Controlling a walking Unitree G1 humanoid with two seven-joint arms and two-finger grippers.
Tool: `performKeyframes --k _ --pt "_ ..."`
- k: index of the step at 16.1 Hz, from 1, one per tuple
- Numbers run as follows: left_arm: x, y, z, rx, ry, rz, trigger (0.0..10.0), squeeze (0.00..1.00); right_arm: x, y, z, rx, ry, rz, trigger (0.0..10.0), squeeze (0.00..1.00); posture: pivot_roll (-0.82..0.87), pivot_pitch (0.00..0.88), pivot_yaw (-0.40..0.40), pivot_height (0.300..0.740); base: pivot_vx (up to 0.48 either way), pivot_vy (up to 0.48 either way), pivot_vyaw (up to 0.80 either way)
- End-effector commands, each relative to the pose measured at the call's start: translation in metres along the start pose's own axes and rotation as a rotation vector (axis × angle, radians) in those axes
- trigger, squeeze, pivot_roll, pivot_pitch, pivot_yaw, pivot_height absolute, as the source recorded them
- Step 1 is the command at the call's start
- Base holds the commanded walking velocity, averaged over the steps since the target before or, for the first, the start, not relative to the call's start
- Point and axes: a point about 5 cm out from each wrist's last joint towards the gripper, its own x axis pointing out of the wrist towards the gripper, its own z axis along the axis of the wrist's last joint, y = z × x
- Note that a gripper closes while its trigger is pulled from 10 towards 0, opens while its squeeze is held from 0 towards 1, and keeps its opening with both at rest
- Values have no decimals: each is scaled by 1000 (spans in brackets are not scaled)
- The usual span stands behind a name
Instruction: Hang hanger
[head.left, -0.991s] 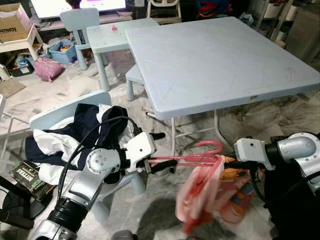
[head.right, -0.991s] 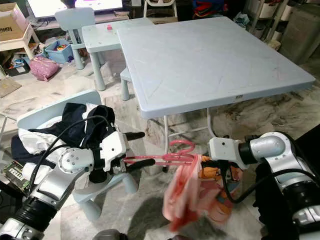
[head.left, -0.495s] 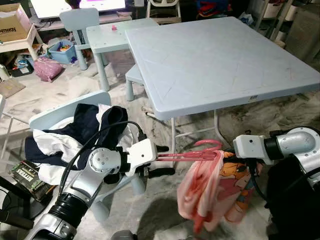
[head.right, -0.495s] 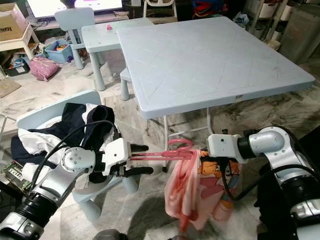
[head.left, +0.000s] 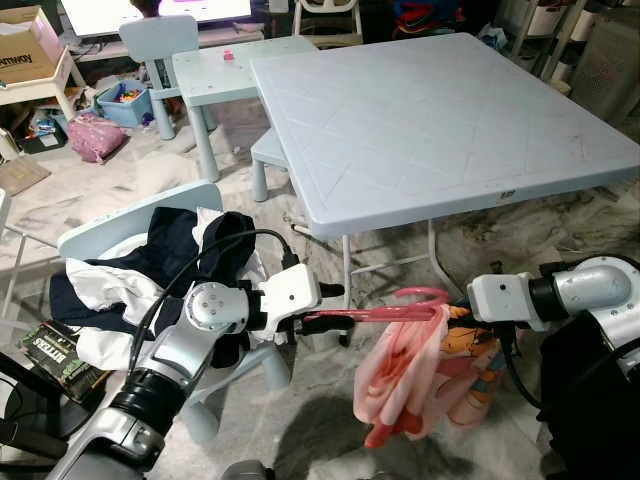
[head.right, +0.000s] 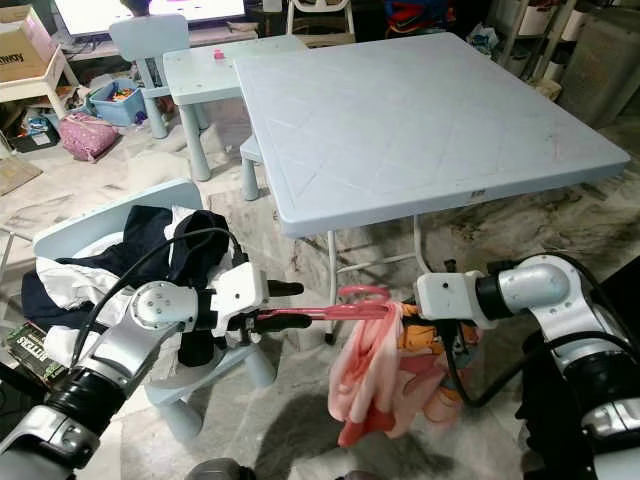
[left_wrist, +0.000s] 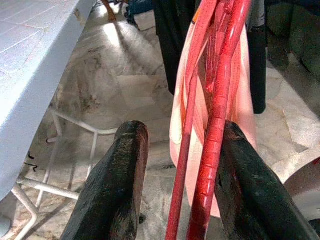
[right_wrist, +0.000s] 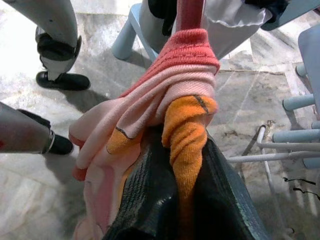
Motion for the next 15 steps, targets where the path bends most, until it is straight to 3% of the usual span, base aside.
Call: performKeyframes --k 1,2,3,4,5,6,7,15 --pt "0 7 6 28 -9 28 10000 0 1 -4 3 -38 7 -2 10000 0 -92 0 8 740 0 0 0" --pt "4 6 6 9 -19 24 10000 188 5 -4 4 -39 -2 -16 10000 0 -93 0 10 740 0 0 0" --pt "6 3 5 8 -16 13 10000 867 7 -3 4 -45 -2 -18 10000 0 -93 0 10 740 0 0 0" --pt "7 1 4 10 -19 7 10000 1000 7 -1 4 -46 -3 -13 10000 0 -93 0 11 740 0 0 0" --pt "7 1 4 10 -21 9 10000 1000 7 -1 4 -47 -5 -13 10000 0 -93 0 11 740 0 0 0" --pt "9 0 4 15 -18 -8 10000 216 7 -2 4 -47 -7 -16 10000 0 -93 0 12 740 0 0 0" --pt "9 -1 3 9 -17 -23 39 0 7 -2 4 -49 -8 -19 10000 0 -94 0 12 740 0 0 0" --pt "14 -7 -5 -3 13 -93 0 0 5 -10 5 -63 -14 -56 10000 0 -95 0 12 740 0 0 0"
